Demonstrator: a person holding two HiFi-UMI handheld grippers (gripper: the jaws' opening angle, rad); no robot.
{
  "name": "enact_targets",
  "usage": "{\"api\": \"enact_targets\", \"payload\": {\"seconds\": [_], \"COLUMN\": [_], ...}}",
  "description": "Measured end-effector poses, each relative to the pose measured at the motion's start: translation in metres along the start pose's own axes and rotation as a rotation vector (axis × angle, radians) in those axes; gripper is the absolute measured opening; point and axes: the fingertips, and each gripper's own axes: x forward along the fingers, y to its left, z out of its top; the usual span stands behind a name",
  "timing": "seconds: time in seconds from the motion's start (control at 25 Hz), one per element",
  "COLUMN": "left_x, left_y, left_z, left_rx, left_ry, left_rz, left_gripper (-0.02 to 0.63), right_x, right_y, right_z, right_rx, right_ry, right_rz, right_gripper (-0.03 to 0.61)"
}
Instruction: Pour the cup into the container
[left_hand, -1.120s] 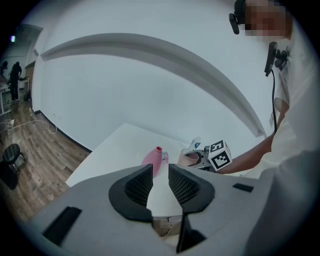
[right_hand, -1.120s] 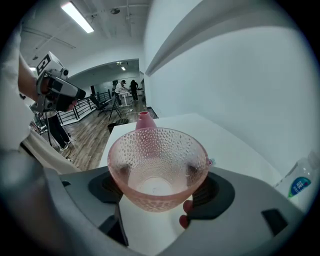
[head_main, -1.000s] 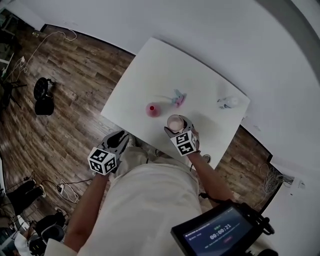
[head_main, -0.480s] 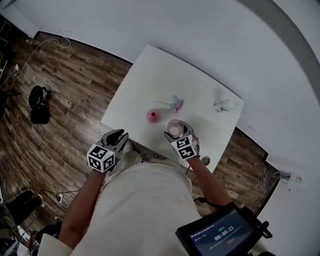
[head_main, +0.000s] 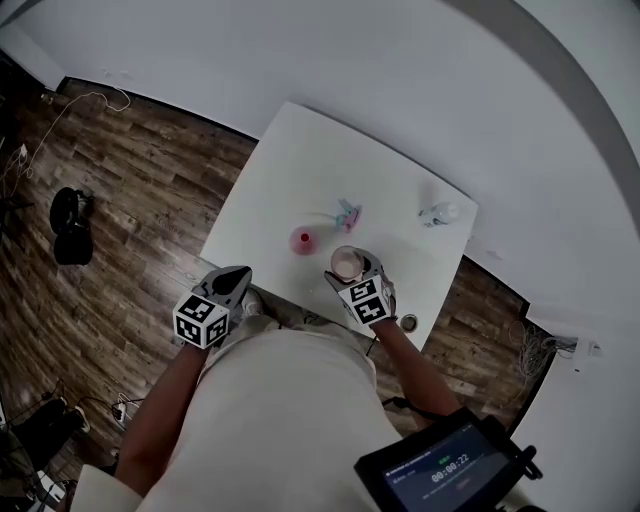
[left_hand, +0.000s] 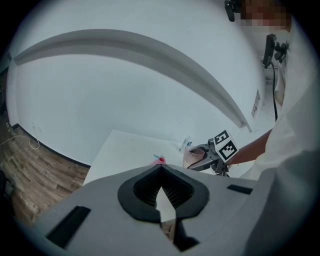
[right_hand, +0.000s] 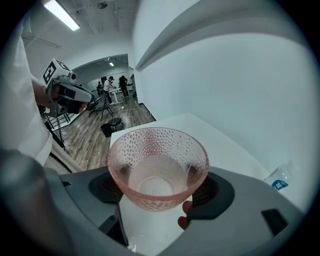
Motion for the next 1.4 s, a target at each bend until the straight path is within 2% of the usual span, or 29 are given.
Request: {"api": "enact_targets", "payload": {"seconds": [0.12, 0.28, 0.8, 1.4], "left_x": [0.002, 0.001, -0.007, -0.007], "left_y": [0.004, 0.01, 0.023, 0.036], "left_z": [0.001, 0.002, 0.003, 0.006], "left_rx": [-0.032, -0.017, -0.045, -0.073], "left_ry": [0.015, 0.032, 0.013, -0.017], "left_rz": [0.0, 0.022, 0.003, 0.001], "left_gripper": [0.011, 0.009, 0.009, 0.009], "right_x": [-0.002, -0.004, -0.007, -0.001], "right_y": [0.002, 0.005, 0.011, 0.024], "right_z": [0.003, 0.01, 0.028, 0.032], "right_rx": [-0.001, -0.006, -0.024, -0.053], "right_ry": [0.01, 0.016, 0.051, 0.128], "right_rz": [0.004, 0.004, 0.005, 0.062], "right_gripper": [0.379, 0.379, 0.379, 0.379]}}
